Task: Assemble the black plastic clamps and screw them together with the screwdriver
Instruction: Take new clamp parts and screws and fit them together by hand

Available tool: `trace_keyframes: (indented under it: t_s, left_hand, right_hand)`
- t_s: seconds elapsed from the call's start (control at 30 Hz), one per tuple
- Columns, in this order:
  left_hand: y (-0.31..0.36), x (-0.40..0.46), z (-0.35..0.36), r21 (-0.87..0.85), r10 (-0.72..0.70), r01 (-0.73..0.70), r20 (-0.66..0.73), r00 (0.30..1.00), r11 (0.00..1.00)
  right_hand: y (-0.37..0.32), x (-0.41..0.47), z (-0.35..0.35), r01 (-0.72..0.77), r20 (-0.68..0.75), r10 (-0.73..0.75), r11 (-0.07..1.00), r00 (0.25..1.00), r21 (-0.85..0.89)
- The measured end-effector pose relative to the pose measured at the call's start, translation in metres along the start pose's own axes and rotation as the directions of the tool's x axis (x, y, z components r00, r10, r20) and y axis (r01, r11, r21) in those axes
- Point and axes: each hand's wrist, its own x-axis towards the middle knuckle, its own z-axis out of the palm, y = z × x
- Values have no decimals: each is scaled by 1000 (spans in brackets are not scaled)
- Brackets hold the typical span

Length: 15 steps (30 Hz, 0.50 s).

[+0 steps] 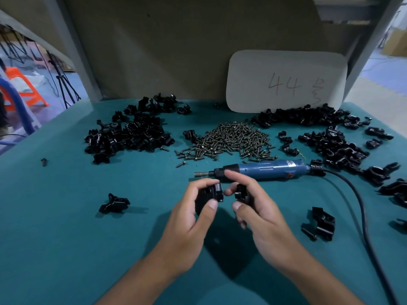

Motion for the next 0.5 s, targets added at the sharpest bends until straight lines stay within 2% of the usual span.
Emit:
trace_keyframes:
  t_s: [0.13,0.27,0.37,0.5]
  left_hand:
    - [-3,3,-1,-88,-17,15,-12,1000,996]
    - [-3,2,0,-59,-25,24,-12,1000,998]
    - [-4,2,1,-9,2,-3,-23,1000,1000]
    - [-3,1,3,-91,-21,19,-11,1000,996]
  right_hand:
    - [2,2,0,-2,-19,5,991,1000,131]
    - [-3,2,-2,19,-38,-14,990,999,139]
    - [-8,2,-4,15,-38,-12,997,999,81]
    - [-10,2,-2,-16,-78,30,985,997,172]
